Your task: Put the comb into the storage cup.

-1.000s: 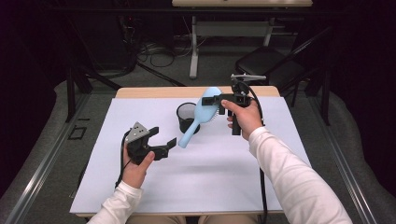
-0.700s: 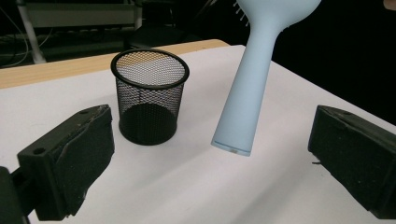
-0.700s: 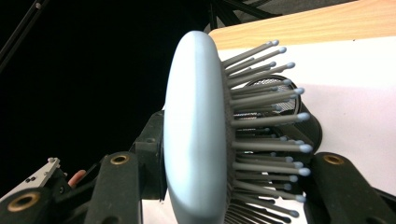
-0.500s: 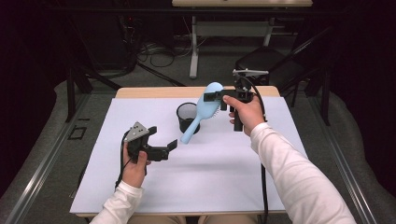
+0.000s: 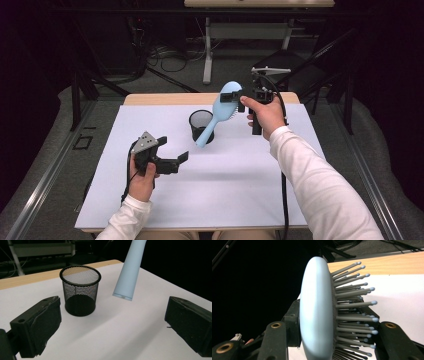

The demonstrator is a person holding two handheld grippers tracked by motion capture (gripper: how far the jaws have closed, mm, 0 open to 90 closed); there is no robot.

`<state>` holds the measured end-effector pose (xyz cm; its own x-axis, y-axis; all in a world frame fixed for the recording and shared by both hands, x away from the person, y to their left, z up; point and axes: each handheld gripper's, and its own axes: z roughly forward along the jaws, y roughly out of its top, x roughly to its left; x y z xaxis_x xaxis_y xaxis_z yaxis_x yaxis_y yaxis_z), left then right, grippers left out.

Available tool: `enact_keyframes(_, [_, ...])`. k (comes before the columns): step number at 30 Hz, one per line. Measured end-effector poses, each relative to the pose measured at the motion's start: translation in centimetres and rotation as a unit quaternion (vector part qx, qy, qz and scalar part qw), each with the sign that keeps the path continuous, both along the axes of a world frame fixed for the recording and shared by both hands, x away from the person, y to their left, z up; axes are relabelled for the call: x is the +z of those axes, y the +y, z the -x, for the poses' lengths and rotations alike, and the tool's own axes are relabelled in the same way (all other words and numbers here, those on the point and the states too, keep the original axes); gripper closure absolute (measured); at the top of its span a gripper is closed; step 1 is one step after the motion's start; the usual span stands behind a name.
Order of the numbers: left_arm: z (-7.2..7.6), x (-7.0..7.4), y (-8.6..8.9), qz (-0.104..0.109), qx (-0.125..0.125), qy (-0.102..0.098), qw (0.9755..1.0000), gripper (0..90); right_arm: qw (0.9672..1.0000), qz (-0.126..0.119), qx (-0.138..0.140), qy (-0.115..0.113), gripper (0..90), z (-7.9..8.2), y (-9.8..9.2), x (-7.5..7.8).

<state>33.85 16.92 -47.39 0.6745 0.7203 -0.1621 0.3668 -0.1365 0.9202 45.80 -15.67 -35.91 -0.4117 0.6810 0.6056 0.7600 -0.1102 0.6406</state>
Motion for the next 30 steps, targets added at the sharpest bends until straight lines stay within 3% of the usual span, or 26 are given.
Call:
enact_keyframes(15, [0.5,-0.5,1.7,0.008,0.019,0.006,0.9998,1.2,0.9989,0.029,-0.014,-0.033,47.8,-1.0,1.0,1.9])
enact_keyframes(30, [0.7,-0.7,2.1,0.008,0.025,0.011,0.9996,1.4,0.9956,0.054,-0.043,-0.064,47.8,-2.3,1.8,3.1])
